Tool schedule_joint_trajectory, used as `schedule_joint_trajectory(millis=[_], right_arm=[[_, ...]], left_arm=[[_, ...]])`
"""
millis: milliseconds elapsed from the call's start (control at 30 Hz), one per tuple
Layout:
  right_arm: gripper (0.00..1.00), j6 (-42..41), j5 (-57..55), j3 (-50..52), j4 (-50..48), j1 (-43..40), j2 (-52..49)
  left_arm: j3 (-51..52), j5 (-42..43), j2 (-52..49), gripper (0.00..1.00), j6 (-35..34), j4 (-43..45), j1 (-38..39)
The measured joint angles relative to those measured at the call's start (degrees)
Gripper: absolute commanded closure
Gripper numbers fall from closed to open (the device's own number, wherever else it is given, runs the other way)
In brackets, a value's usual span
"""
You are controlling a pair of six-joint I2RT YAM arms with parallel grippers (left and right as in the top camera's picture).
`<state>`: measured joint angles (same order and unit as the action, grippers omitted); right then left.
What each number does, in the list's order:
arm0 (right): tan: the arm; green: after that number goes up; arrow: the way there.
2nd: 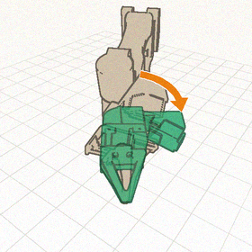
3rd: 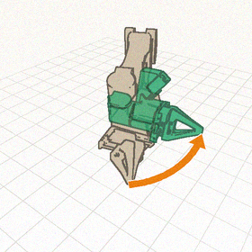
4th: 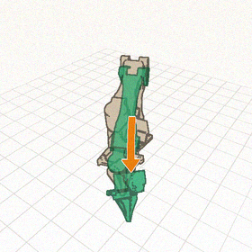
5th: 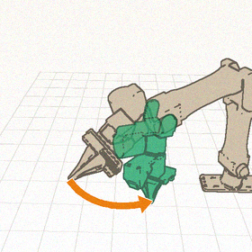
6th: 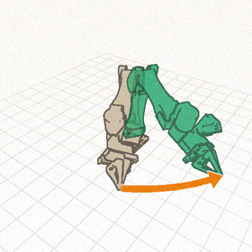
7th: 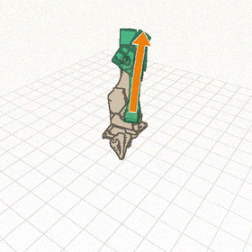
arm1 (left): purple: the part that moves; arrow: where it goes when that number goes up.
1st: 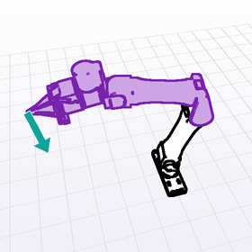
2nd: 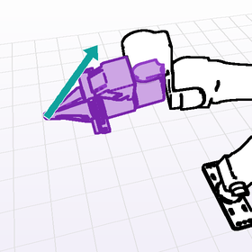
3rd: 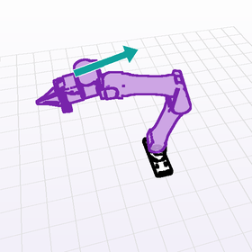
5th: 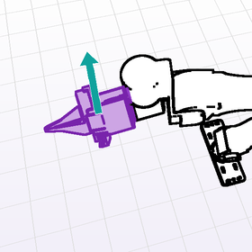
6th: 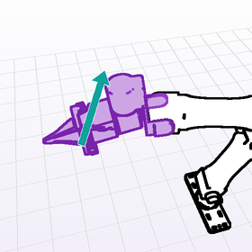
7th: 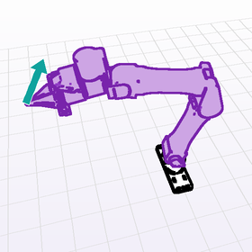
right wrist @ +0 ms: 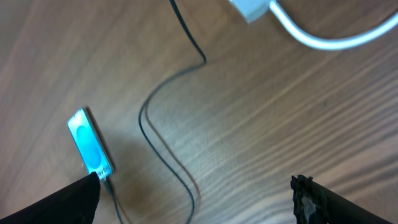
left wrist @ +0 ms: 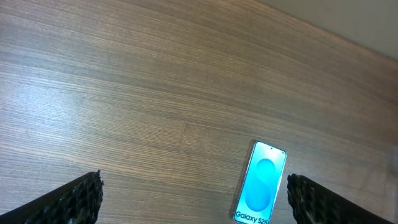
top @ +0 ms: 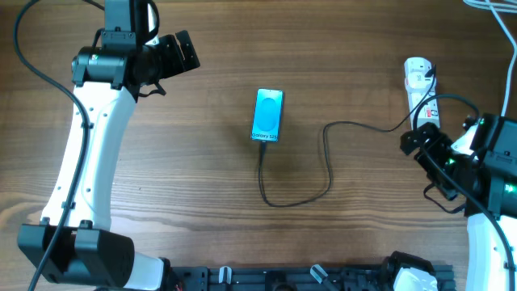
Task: Plug charger to phone and switch on socket
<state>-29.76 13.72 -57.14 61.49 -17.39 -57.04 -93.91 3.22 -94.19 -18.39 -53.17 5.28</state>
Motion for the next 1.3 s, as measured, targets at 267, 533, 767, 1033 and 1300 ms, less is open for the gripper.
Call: schedule_joint_trajectory(millis=[267, 533, 767, 1033, 1300], right_arm=[[0.0, 0.04, 0.7, 0.07, -0.04, 0.0, -3.28], [0.0, 0.02, -0.26, 0.07, -0.31, 0.0, -7.61], [0.0, 0.02, -0.26, 0.07, -0.42, 0.0, -8.5], [0.0, 0.31, -0.42, 1.38, -11.61, 4.26, -4.76], [0.0, 4.68, 0.39, 12.87, -32.09, 17.9, 9.62]], left_arm=[[0.0, 0.0, 0.0, 0.0, 0.0, 0.02, 0.0], [0.0, 0.0, 0.0, 0.0, 0.0, 0.0, 0.0], [0.0, 0.0, 0.0, 0.0, 0.0, 0.0, 0.0], [0.0, 0.0, 0.0, 0.0, 0.0, 0.0, 0.0], [0.0, -0.02, 0.0, 0.0, 0.0, 0.0, 0.0]])
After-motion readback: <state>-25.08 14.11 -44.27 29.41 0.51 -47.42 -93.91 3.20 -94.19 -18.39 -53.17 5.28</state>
